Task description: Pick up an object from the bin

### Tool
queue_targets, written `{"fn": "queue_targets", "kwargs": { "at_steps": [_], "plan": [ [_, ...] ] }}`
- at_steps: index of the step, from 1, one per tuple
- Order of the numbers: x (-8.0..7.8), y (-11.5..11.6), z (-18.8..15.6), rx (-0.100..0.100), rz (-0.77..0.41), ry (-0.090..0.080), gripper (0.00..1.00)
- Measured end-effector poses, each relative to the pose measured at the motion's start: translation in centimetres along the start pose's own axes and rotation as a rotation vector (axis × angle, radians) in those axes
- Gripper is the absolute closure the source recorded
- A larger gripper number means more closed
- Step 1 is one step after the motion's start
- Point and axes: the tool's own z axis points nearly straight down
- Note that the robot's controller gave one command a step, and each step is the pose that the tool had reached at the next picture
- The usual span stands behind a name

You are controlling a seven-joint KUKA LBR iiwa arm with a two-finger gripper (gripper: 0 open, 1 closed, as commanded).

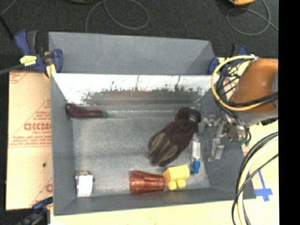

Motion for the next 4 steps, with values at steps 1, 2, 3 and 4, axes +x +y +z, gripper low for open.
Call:
{"fn": "queue_targets", "kwargs": {
  "at_steps": [1,2,3,4],
  "plan": [
    [-0.2,0.1,-0.5,0.002,-0.004,-0.008,0.00],
    [-3.1,4.5,3.4,0.005,-0.143,-0.010,0.00],
    [-3.0,6.7,1.7,0.000,-0.173,-0.006,0.00],
    [-4.6,7.5,1.2,0.008,-0.360,-0.018,0.00]
  ]
}}
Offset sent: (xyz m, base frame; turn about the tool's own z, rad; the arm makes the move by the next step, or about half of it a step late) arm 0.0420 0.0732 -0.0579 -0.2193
